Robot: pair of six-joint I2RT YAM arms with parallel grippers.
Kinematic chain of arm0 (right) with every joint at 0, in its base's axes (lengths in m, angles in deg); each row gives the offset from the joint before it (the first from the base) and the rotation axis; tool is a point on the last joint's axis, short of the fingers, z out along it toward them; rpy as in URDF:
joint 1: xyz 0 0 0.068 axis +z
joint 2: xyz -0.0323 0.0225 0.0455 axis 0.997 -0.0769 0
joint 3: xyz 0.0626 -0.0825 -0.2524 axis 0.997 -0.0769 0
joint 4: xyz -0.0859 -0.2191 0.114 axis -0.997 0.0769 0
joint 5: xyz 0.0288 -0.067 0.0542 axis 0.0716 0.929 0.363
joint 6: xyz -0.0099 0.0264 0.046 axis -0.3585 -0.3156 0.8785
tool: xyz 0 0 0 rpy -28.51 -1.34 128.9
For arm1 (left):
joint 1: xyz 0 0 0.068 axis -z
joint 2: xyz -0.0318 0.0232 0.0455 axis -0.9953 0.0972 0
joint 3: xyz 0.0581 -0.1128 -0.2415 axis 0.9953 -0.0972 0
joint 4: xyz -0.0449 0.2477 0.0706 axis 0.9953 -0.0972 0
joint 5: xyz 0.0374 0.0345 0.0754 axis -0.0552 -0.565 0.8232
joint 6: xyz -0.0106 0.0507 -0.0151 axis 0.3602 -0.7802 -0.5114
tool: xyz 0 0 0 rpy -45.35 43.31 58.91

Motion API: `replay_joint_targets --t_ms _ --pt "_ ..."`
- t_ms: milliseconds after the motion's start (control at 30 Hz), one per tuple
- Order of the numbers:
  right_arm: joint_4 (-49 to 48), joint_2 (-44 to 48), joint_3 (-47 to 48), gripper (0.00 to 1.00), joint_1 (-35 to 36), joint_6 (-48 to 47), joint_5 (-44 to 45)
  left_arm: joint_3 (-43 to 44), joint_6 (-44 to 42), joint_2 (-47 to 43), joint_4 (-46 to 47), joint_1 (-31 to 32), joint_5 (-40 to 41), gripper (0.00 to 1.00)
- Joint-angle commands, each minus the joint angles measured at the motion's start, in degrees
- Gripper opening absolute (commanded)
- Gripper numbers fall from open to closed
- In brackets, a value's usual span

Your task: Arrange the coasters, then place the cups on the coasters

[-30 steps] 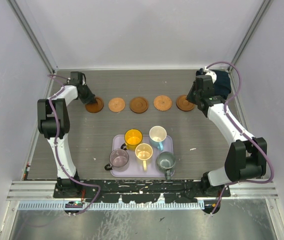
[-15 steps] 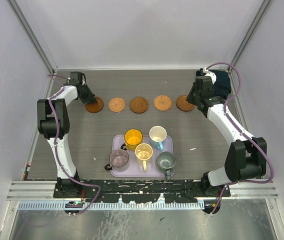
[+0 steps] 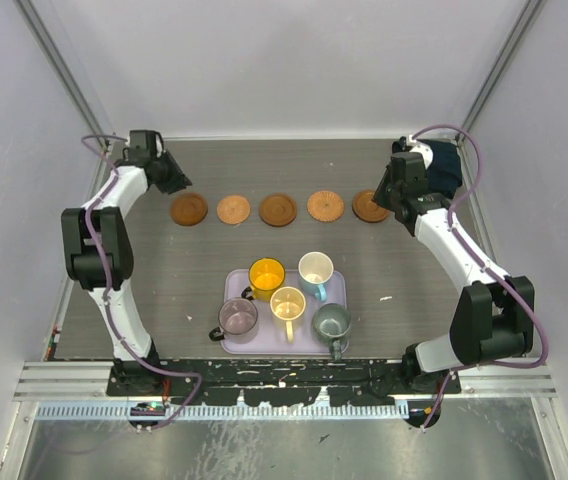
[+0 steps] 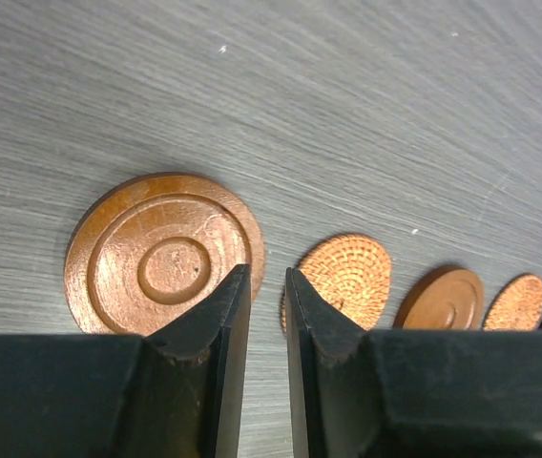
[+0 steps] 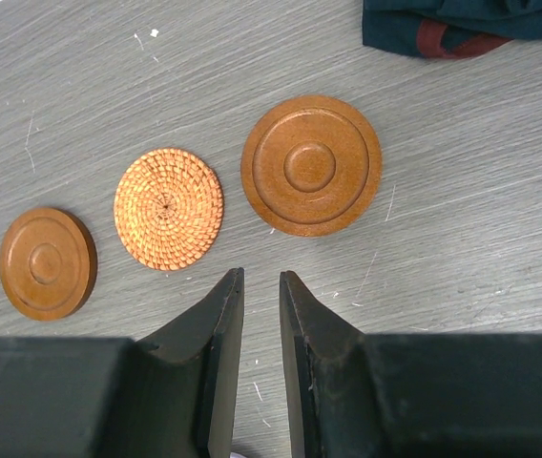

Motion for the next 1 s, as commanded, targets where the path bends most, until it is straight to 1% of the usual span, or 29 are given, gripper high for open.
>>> replay_joint_targets --t_ms 0,133,267,333,433,500,533,567,600,633,667,700,733,767,833,900,967 --pt "-2.2 2.1 0.8 0.28 0.3 -0.6 0.4 1.5 -3.1 -6.0 2.9 -0.3 -2.5 0.23" --pt "-2.6 1.4 1.9 0.28 0.8 -0.9 0.4 -3.0 -6.1 -10.4 5.2 -0.3 -4.4 0.23" --pt "-7.1 3.4 -0.1 0.28 1.6 -2.3 1.0 -12.4 -8.1 -17.9 12.3 -0.3 -5.4 0.23" --pt "-11.6 5.3 -2.8 0.27 2.0 -2.8 3.4 -15.6 -9.1 -20.8 14.6 -0.3 -5.6 0.23" --pt "-21.3 9.1 -8.6 0.28 2.3 -3.5 4.9 -13.7 -11.1 -19.1 11.3 -0.5 -10.3 0.25" --pt "-29.7 11.3 -12.8 0.31 2.2 -4.0 6.6 -15.0 -11.0 -18.9 13.5 -0.5 -11.5 0.25" --pt "-33.1 12.1 -14.2 0.39 2.2 -4.3 8.2 -16.1 -10.8 -19.2 15.8 -0.5 -11.9 0.25" --pt "-36.4 12.2 -14.9 0.48 2.2 -4.4 10.0 -16.8 -10.7 -19.2 17.5 -0.5 -12.0 0.26" --pt "-37.7 11.7 -14.9 0.56 2.2 -4.7 11.7 -17.0 -10.6 -19.2 18.4 -0.5 -11.9 0.26" --pt "-38.2 10.8 -14.1 0.61 2.2 -5.3 12.3 -16.5 -10.6 -18.9 18.5 -0.6 -12.2 0.26" --pt "-37.8 9.7 -12.8 0.69 2.2 -6.1 12.3 -16.0 -10.8 -18.9 18.4 -0.6 -13.0 0.26" --pt "-36.6 8.3 -11.1 0.81 2.3 -6.9 12.1 -15.9 -11.0 -19.3 19.2 -0.6 -13.6 0.26" --pt "-34.7 6.9 -9.1 0.97 2.2 -7.4 12.2 -16.5 -11.1 -20.0 20.9 -0.6 -14.1 0.27" --pt "-32.1 5.4 -7.1 1.00 2.2 -7.5 13.2 -17.6 -11.1 -21.1 22.8 -0.6 -14.4 0.27" --pt "-27.3 2.9 -3.5 1.00 2.2 -6.9 16.1 -20.5 -11.2 -23.5 27.1 -0.5 -14.6 0.29" --pt "-25.5 1.5 -2.4 1.00 2.3 -7.4 18.3 -23.4 -11.8 -26.0 29.8 -0.5 -14.0 0.32" --pt "-25.6 1.2 -3.2 1.00 2.2 -8.1 20.6 -25.6 -12.5 -28.5 30.3 -0.6 -11.7 0.34"
